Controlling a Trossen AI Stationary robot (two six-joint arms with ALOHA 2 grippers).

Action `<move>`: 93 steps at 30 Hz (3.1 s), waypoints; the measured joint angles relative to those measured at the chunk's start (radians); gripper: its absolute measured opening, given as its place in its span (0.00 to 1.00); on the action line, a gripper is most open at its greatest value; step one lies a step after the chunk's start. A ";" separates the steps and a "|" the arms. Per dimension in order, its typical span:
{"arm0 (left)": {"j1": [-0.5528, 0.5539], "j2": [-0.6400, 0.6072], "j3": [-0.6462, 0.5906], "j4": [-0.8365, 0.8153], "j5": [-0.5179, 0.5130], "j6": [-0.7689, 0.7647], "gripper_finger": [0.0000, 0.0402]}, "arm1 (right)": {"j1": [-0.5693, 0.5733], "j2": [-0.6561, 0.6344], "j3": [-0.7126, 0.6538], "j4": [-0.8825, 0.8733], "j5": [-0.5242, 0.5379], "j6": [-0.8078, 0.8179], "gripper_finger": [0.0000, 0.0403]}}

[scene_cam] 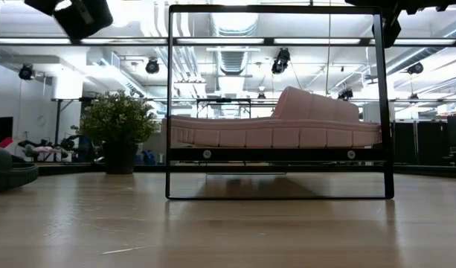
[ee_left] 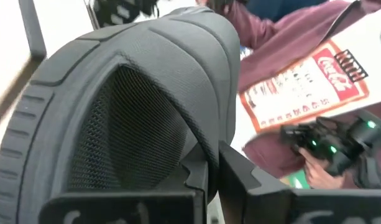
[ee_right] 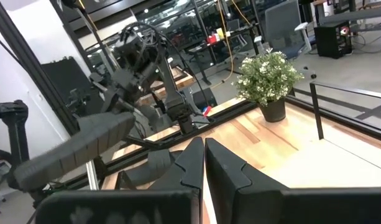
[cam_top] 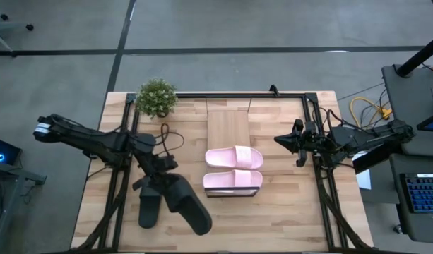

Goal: Pick and place slides into the shelf
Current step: Put the right black slide on the shelf

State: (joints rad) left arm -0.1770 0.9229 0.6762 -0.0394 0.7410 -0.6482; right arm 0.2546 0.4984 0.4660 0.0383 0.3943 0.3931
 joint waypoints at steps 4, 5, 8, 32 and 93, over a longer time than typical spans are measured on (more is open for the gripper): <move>0.015 -0.024 0.000 0.067 -0.044 0.000 0.00 | 0.000 0.000 0.000 0.001 0.000 0.000 0.02; 0.018 -0.029 0.000 0.087 -0.051 0.000 0.00 | 0.000 0.000 0.000 0.001 0.000 0.000 0.02; 0.022 -0.038 -0.001 0.167 -0.091 0.004 0.00 | 0.000 0.000 0.000 0.001 0.000 0.000 0.02; 0.040 0.004 -0.003 0.375 -0.676 0.256 0.00 | 0.000 0.000 0.000 0.002 0.000 0.000 0.02; 0.378 0.064 0.202 0.203 -0.692 0.155 0.00 | 0.000 0.000 0.000 0.003 0.000 0.001 0.02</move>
State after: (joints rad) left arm 0.2006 0.9870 0.8781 0.1639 0.0491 -0.4927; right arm 0.2548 0.4980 0.4660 0.0414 0.3943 0.3937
